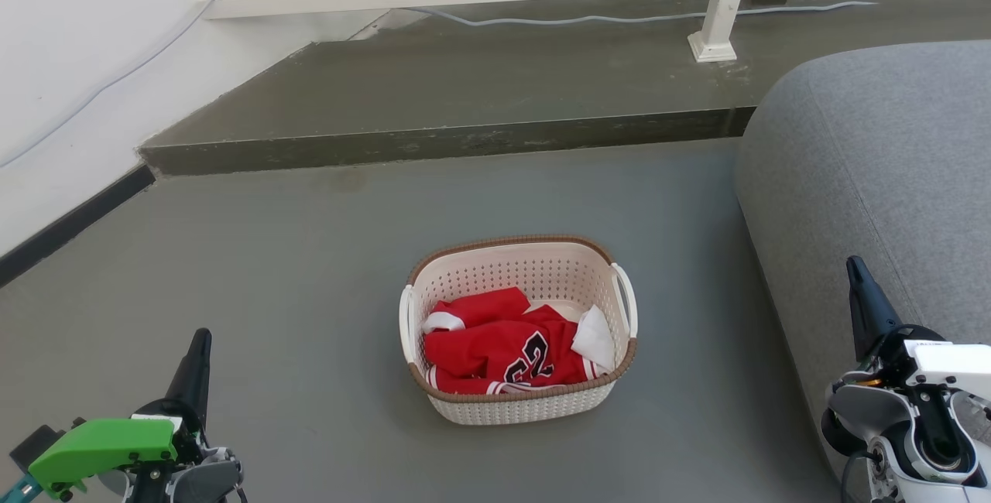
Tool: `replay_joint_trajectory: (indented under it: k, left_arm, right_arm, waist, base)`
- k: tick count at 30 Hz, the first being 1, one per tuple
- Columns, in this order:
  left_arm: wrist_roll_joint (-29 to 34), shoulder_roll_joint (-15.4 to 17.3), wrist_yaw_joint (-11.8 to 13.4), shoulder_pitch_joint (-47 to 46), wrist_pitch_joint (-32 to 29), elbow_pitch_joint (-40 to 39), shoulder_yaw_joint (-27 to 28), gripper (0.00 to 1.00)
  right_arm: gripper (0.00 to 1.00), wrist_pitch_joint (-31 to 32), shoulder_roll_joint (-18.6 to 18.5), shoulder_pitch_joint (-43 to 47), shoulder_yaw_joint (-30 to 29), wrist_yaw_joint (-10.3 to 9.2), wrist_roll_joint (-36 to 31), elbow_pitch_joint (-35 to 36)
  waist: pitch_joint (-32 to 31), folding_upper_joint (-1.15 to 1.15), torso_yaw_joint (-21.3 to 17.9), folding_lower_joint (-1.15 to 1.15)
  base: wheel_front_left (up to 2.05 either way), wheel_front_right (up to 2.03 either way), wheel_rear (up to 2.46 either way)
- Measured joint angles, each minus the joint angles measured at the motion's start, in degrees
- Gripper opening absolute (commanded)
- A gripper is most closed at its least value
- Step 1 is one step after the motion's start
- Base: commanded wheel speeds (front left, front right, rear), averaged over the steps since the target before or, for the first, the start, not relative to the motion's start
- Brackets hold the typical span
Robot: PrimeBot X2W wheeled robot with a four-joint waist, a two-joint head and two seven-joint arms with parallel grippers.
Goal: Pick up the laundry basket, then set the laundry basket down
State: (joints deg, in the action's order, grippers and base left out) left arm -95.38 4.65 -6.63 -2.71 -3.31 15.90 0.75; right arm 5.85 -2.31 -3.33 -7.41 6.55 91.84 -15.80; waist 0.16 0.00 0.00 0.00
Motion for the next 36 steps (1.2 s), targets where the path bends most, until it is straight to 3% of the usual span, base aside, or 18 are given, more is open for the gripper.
replay_joint_trajectory:
  k: [36]
  left_arm:
    - [0.0, -0.1, 0.0, 0.0, -0.2, 0.1, 0.2, 0.00]
  right_arm:
    - [0.00, 0.0, 0.0, 0.0, 0.0, 0.01, 0.0, 0.0]
  waist:
    - [0.0, 0.00, 0.0, 0.00]
  base:
    - [0.00, 0.00, 0.00]
